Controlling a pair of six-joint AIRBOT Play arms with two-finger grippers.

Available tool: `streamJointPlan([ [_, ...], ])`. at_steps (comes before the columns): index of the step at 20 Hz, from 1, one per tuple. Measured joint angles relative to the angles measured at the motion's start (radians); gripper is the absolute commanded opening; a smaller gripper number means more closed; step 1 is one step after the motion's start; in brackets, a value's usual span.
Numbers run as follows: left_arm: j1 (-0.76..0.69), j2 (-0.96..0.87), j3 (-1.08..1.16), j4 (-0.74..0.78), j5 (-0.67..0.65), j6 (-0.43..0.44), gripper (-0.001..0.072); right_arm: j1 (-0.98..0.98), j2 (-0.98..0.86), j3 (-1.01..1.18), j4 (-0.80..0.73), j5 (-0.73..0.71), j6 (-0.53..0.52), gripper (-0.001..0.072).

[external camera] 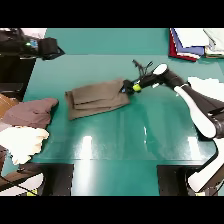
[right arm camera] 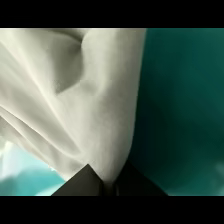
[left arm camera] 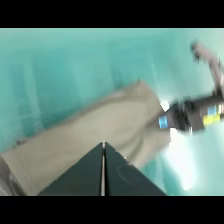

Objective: Fold the shirts.

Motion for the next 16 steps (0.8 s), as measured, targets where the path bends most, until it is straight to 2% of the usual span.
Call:
streamJointPlan([
  [4,-0.106,0.000,0.000,0.003,0.038,0.010,0.0023,-0.165,0.119,0.093,-0.150,0.035,0.046,0.0013],
  [9,-0.191,0.000,0.000,0.003,0.112,0.013,0.0023,-0.479,0.272,0.146,-0.332,0.112,0.125,0.0013],
  [16,-0.219,0.000,0.000,0.004,0.156,0.014,0.0023,-0.851,0.349,0.158,-0.392,0.180,0.161,0.0013],
])
